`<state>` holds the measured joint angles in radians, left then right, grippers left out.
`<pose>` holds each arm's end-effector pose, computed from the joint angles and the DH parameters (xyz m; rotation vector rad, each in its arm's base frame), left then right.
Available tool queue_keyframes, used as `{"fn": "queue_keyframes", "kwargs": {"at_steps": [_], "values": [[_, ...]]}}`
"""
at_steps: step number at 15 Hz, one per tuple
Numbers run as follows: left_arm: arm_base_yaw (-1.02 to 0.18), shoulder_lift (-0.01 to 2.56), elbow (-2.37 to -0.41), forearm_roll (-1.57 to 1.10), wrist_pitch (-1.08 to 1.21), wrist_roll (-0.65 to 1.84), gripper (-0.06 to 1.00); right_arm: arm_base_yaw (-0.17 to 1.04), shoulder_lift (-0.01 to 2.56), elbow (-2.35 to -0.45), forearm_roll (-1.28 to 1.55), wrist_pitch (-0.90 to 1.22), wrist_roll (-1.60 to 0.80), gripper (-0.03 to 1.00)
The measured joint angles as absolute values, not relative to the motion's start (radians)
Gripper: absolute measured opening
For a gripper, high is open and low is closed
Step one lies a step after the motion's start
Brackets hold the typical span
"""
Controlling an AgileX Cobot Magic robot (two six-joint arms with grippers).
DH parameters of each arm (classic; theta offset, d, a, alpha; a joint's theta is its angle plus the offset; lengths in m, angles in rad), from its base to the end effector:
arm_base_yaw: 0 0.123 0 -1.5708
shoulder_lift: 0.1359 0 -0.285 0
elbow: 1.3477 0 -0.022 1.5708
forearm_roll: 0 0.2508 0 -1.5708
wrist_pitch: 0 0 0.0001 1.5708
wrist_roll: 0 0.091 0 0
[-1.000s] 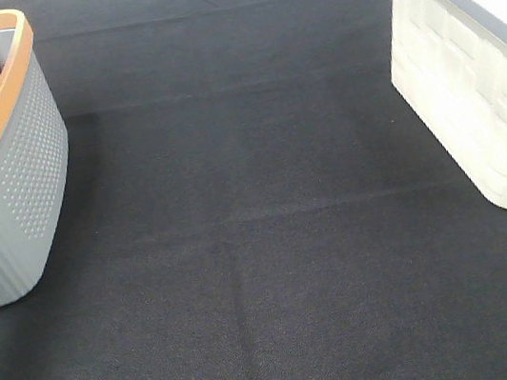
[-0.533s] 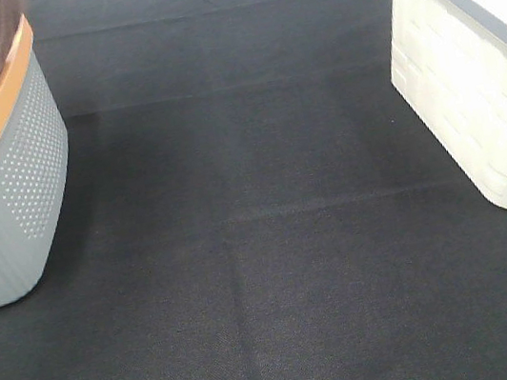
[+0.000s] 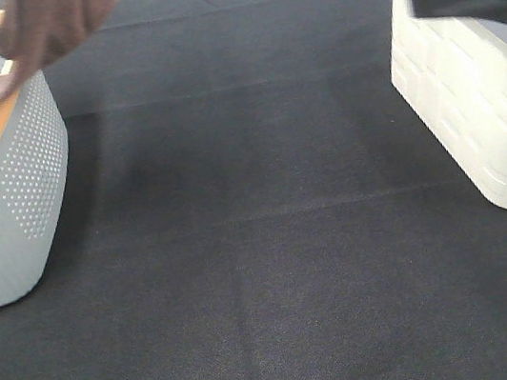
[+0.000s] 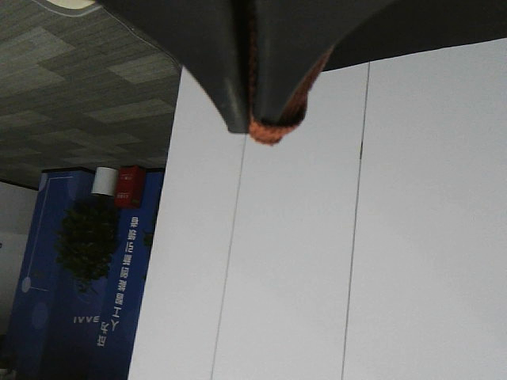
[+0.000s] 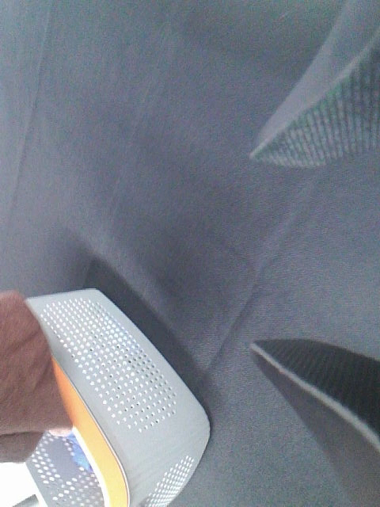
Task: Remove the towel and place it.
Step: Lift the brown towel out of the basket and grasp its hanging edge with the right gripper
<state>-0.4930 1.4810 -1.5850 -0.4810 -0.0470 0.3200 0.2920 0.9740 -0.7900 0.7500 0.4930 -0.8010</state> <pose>0.3037 -0.1610 0.4979 0.2062 1.3421 -0.5373 0.1847 0.0862 0.3367 -0.6120 1.9502 0.4465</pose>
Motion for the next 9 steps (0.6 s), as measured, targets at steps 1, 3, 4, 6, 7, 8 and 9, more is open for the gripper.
{"fn": "queue_keyframes", "kwargs": {"at_steps": [1, 3, 4, 6, 7, 8, 9], "values": [[-0.493, 1.481, -1.585, -0.481, -0.047, 0.320, 0.00, 0.292, 0.974, -0.790, 0.750, 0.493, -0.801, 0.61], [-0.536, 1.484, -1.585, -0.475, -0.047, 0.320, 0.00, 0.356, 1.064, -0.852, 0.751, 0.478, -0.806, 0.61], [-0.554, 1.490, -1.585, -0.469, -0.047, 0.320, 0.00, 0.393, 1.100, -0.875, 0.751, 0.468, -0.809, 0.61], [-0.600, 1.526, -1.585, -0.455, -0.048, 0.320, 0.00, 0.479, 1.153, -0.905, 0.752, 0.425, -0.818, 0.61], [-0.618, 1.542, -1.585, -0.454, -0.048, 0.320, 0.00, 0.507, 1.168, -0.907, 0.752, 0.395, -0.824, 0.61], [-0.635, 1.554, -1.585, -0.454, -0.055, 0.320, 0.00, 0.521, 1.180, -0.908, 0.752, 0.373, -0.825, 0.61], [-0.655, 1.562, -1.585, -0.454, -0.068, 0.320, 0.00, 0.523, 1.191, -0.908, 0.753, 0.358, -0.826, 0.61]]}}
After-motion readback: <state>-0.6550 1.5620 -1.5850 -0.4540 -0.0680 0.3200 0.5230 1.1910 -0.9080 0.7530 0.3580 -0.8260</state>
